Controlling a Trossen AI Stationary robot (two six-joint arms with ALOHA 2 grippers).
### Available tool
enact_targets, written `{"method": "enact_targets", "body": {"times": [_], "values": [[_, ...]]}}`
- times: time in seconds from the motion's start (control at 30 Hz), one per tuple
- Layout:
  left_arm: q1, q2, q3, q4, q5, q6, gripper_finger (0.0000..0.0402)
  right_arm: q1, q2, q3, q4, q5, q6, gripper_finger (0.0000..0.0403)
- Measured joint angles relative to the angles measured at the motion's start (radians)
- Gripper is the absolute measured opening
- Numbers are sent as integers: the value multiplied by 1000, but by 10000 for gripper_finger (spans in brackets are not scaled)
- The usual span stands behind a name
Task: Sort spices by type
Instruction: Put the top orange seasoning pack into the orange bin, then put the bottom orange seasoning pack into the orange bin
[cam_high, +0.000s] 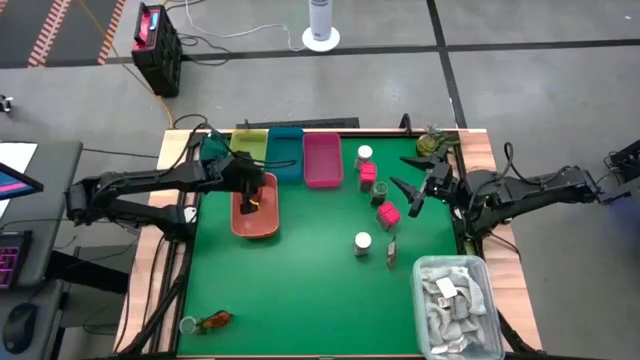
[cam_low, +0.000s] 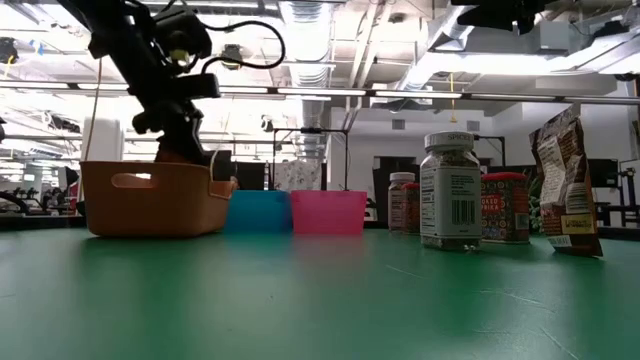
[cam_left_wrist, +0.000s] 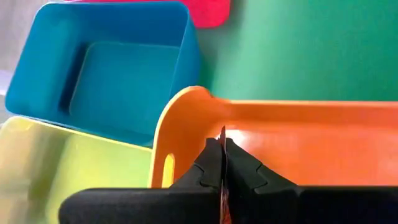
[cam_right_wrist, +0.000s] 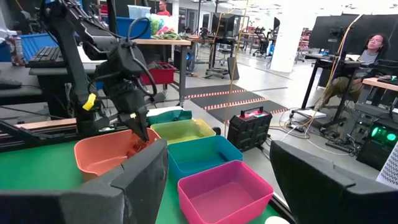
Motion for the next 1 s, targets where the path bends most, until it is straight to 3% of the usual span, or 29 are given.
{"method": "enact_targets", "body": {"times": [0.2,0.63,0.93,1.0], "values": [[0,0,-3,36,9,-53,25,0,0,0,0,0,0,305],[0,-22,-3,52,11,-93,152,0,0,0,0,0,8,305],[-1,-91,8,48,14,-124,169,0,0,0,0,0,8,305],[-8,-112,35,47,58,-165,170,0,0,0,0,0,8,305]]}}
